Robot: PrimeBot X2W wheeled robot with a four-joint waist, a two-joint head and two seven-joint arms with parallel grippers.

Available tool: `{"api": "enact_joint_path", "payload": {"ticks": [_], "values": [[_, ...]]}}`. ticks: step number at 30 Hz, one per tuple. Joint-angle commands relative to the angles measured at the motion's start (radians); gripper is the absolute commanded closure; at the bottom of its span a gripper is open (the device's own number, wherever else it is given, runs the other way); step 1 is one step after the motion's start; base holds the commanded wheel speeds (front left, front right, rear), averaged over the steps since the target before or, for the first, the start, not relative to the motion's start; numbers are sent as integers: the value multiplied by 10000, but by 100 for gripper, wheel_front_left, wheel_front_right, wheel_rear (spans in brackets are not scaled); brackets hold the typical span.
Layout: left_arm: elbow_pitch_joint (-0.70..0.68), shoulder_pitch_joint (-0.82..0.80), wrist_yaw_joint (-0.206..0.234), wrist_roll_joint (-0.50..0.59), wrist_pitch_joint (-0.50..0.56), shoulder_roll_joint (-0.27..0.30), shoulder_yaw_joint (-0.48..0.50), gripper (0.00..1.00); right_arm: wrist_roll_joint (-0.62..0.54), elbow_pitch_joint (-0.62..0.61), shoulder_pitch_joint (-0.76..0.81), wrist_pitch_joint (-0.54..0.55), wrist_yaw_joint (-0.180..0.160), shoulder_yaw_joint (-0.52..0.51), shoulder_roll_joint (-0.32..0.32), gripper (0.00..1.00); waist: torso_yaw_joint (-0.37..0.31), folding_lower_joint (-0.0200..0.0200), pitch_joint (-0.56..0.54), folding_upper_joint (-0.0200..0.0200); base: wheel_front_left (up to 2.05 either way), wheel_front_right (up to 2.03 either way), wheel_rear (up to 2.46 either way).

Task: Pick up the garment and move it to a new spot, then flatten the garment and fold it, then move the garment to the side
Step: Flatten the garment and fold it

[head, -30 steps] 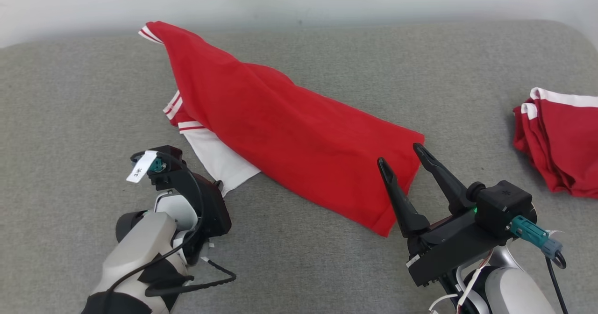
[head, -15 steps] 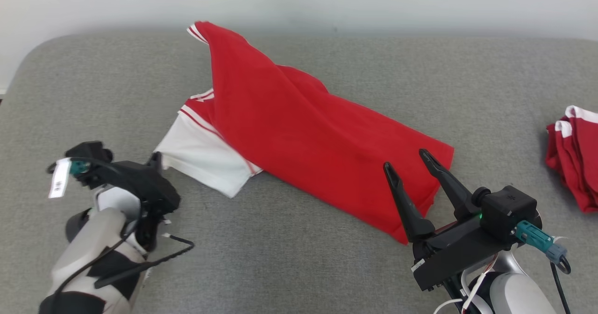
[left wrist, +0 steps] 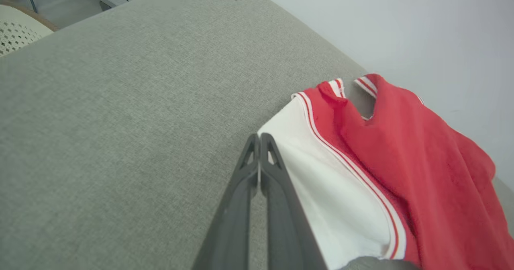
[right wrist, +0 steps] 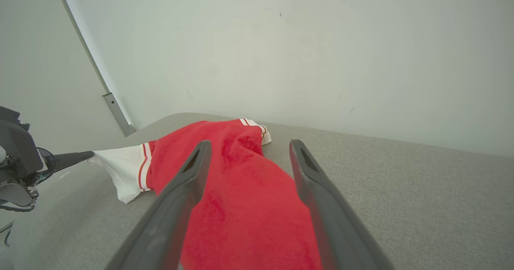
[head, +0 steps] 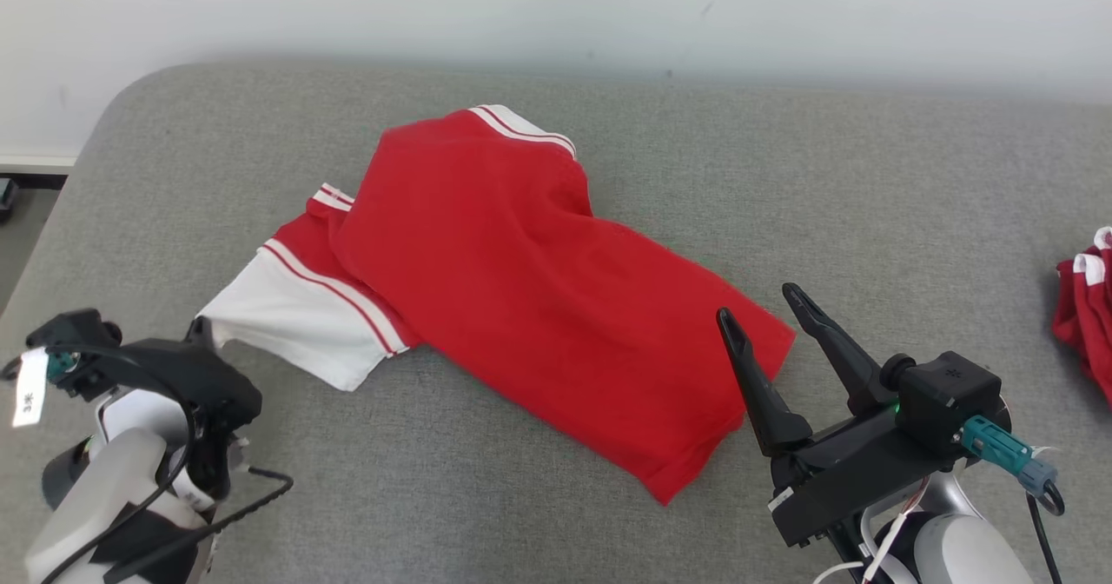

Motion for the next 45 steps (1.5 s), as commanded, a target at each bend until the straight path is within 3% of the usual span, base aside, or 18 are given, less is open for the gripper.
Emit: {"api": "enact_joint_path", "payload": {"ticks": [1,2,9,11,21,26,30,31,32,41,45], "values": [[-73,196,127,-8,-70,112,5,100,83,-33,84,2,-4,-12,-12,0,32,0,11,0,0,0,0],[-166,241,253,-4,-99,166,42,0,80,-35,79,0,-4,-15,-12,0,51,0,25,0,0,0,0],[-1201,946,819,165,-417,347,-37,0,5,-35,79,64,-4,-43,-10,0,136,0,19,0,0,0,0],[-1807,1332,1075,269,-618,573,-57,0,-73,-16,115,126,-4,-94,-12,0,164,0,-43,0,0,0,0],[-5388,2639,1492,1180,-1309,1428,-274,0,-66,97,329,214,-4,-189,-10,0,321,0,-358,0,0,0,0],[-7434,3449,1222,1802,-1474,1618,48,0,1,181,396,200,-4,-199,-10,0,383,0,-493,0,0,0,0],[-8533,3941,955,2461,-1481,1447,558,0,37,274,410,155,-4,-207,-12,0,401,0,-543,0,0,0,0],[-9104,4333,630,2891,-1484,1278,886,0,70,349,420,125,-4,-224,-12,0,410,0,-576,0,0,0,0],[-9104,4333,630,2891,-1484,1278,886,0,70,349,420,125,-4,-224,-12,0,410,0,-576,0,0,0,0],[-10225,6001,-922,4524,-1487,447,1942,0,171,804,507,245,-4,-347,-12,0,403,0,-686,0,0,0,0],[-10236,6519,-1154,5352,-1488,170,2147,0,-280,1405,668,909,-4,-732,-13,0,471,0,-713,0,0,0,0]]}}
